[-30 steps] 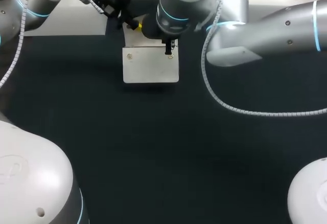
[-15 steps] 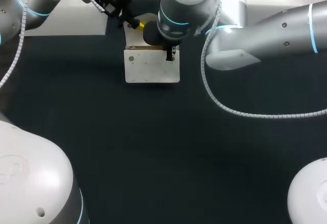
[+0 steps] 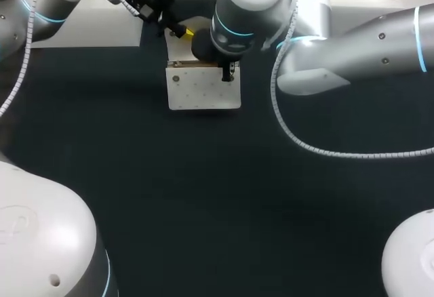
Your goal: Pick up the bag, open it, inspect its contents, close it, and place it on the opposite side
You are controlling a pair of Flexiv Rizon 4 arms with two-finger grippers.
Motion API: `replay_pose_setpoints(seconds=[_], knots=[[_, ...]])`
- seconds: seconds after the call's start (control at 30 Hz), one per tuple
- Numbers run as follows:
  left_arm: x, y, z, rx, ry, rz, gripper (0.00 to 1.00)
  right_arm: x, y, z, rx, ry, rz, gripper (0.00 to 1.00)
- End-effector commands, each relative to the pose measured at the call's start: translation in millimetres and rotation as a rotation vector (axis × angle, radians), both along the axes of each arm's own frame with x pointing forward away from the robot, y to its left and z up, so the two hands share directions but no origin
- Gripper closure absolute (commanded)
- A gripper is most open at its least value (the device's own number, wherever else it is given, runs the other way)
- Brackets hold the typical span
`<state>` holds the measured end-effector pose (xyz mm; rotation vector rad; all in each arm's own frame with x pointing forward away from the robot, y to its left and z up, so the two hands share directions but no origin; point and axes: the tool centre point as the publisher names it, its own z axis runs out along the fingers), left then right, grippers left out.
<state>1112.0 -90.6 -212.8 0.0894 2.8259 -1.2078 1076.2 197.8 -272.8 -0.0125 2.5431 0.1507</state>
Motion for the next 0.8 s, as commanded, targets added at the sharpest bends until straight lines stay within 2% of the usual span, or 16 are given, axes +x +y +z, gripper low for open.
replay_pose_setpoints(seconds=[0.03,0.23,0.57,0.8], knots=[[-4.2,1,4,0.0,-0.008,0.003,1.0,6.5,3,-1,-0.004,-0.006,-0.007,1.0],[-4.3,2,4,-0.01,-0.006,0.007,1.0,11.2,5,-6,-0.021,0.003,-0.014,1.0],[1.3,2,0,-0.049,0.039,0.028,1.0,-4.8,6,-18,-0.032,0.038,-0.001,1.0],[0.6,1,3,-0.061,0.052,0.021,1.0,-8.4,-2,-28,-0.03,0.068,-0.021,1.0]])
